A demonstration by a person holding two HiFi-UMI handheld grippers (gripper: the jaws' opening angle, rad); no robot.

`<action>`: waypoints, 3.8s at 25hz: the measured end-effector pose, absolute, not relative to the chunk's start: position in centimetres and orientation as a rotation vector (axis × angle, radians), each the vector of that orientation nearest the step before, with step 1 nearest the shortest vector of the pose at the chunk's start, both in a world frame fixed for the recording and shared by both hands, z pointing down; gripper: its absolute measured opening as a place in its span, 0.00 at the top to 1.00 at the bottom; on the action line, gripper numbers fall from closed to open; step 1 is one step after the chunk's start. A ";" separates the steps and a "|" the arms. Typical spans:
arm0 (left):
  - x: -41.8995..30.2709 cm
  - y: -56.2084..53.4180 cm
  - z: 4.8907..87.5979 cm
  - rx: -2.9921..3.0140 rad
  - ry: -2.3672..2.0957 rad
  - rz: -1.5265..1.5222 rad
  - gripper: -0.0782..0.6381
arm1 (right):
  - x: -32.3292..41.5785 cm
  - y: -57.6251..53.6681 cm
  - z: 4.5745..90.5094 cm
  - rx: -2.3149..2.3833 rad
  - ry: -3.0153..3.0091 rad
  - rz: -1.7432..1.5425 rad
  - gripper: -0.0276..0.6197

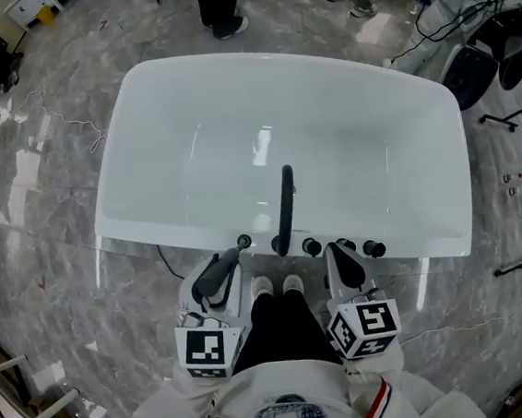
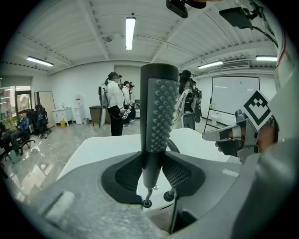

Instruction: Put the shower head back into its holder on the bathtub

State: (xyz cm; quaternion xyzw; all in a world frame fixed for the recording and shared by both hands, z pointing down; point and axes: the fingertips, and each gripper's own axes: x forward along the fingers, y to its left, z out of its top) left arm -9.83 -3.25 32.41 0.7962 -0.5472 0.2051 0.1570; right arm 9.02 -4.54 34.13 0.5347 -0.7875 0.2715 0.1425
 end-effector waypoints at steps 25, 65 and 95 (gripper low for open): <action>-11.0 -3.7 38.1 2.218 -1.543 0.572 0.69 | 9.3 -3.3 41.0 1.606 -2.172 0.836 0.95; -10.9 -5.4 49.8 2.126 -1.508 0.631 0.69 | 10.1 -3.6 49.0 1.604 -2.106 0.848 0.95; -10.8 -5.2 55.4 2.123 -1.448 0.691 0.69 | 9.9 -3.7 51.8 1.608 -2.057 0.900 0.95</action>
